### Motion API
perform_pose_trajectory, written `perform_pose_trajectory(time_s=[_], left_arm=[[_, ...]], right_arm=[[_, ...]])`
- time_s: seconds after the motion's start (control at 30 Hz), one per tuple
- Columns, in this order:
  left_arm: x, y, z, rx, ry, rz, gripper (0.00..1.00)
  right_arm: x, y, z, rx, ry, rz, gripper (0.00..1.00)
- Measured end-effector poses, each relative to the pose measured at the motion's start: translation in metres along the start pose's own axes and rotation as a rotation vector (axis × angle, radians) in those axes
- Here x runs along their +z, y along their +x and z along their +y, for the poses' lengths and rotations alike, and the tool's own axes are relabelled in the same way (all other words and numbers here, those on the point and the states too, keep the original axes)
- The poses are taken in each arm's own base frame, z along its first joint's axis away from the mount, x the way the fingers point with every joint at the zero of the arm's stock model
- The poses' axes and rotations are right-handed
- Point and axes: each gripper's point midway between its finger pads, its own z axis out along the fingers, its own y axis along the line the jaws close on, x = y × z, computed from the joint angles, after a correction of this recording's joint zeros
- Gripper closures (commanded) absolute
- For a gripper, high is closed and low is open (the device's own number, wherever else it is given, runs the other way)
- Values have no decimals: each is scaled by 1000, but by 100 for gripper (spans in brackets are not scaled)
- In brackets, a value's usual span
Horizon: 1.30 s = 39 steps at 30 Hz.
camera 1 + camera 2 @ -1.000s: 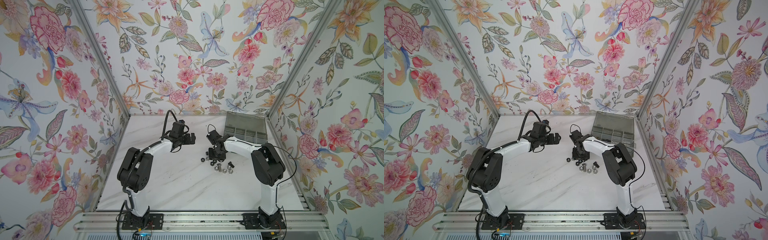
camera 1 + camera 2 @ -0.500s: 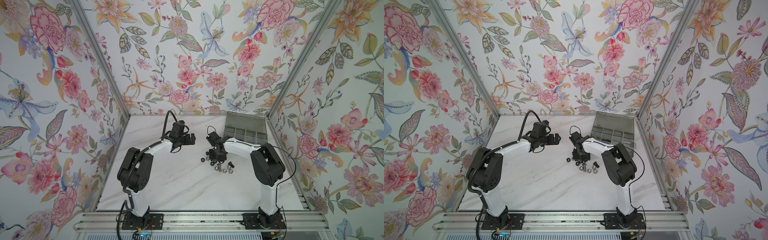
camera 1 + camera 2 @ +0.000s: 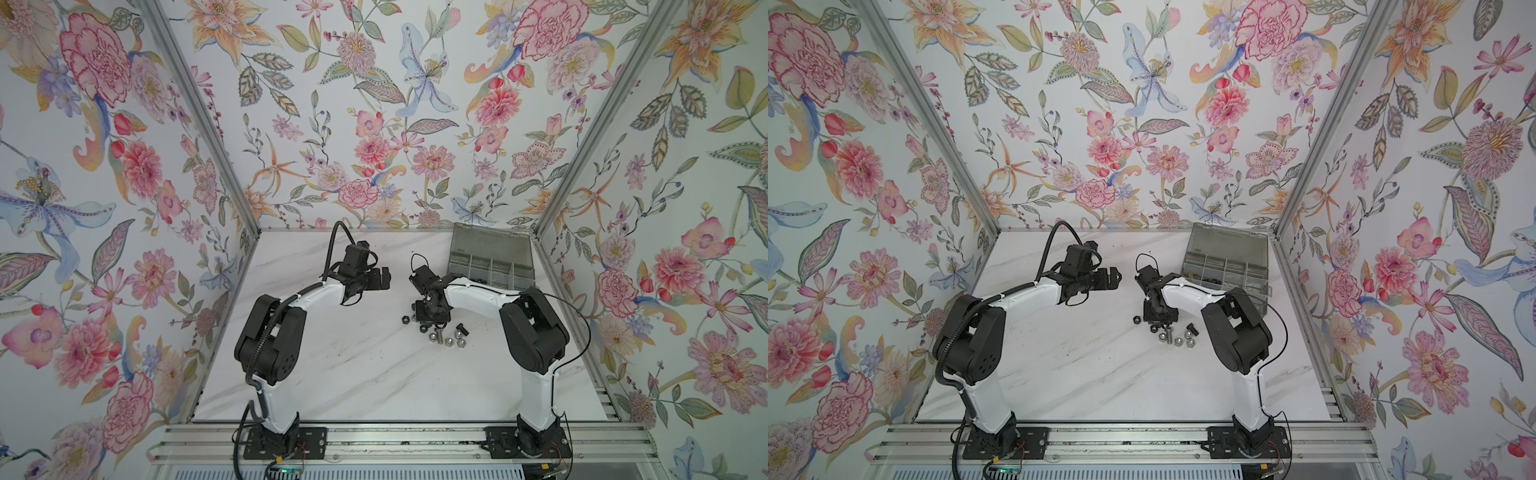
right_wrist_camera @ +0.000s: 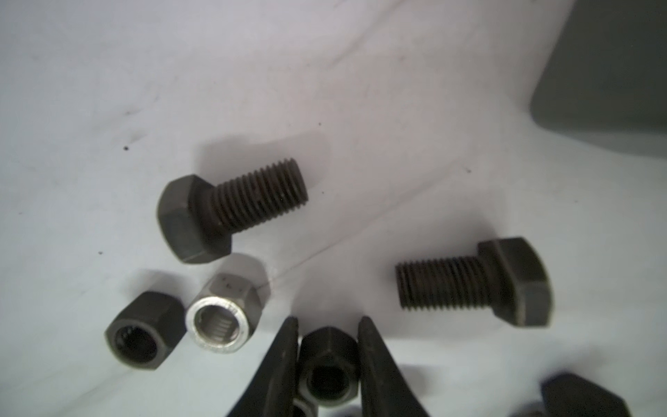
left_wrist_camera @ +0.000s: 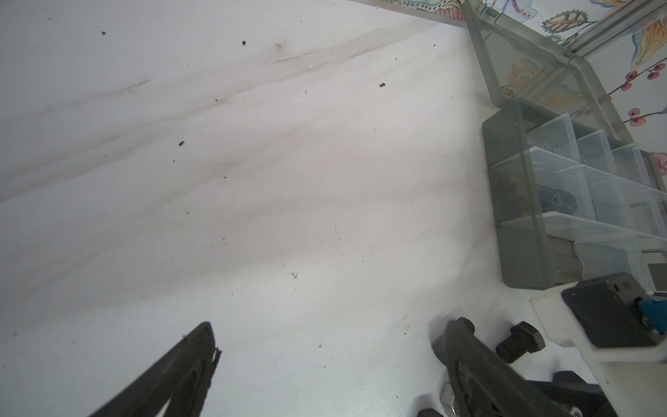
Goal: Sort the screws and nuts into containers
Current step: Pick up the nut from the center of the table.
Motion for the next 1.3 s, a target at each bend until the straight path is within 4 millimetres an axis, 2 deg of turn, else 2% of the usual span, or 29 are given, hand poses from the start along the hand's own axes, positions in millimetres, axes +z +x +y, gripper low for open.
perform_pose_trajectory(time_s=[0.27,0.37,0.57,0.7,0.83,1.0,1.1,1.17,1.3], left_arm=[[0,1,0,0,-1,2,1],[0,1,0,0,-1,2,1],[0,1,0,0,-1,2,1],[0,1,0,0,-1,2,1],[0,1,0,0,-1,2,1],[0,1,0,0,-1,2,1],[0,1,0,0,-1,2,1],[0,1,1,0,-1,2,1],[0,1,0,0,-1,2,1]], right_arm=[[0,3,3,-12,-1,-1,67],[0,4,2,-12,5,-3,74],[-2,3,2,-8,5,-7,95],[-2,2,-1,-8,7,-7,100],[-8,-1,-9,-22,3,-2,100],[-39,-38,-29,27,-75,-61,100],[-65,-66,-55,84,-114,-128,100],[-79,-85,-81,137,-122,-172,100],[-92,-108,-132,235,-96,-225,100]])
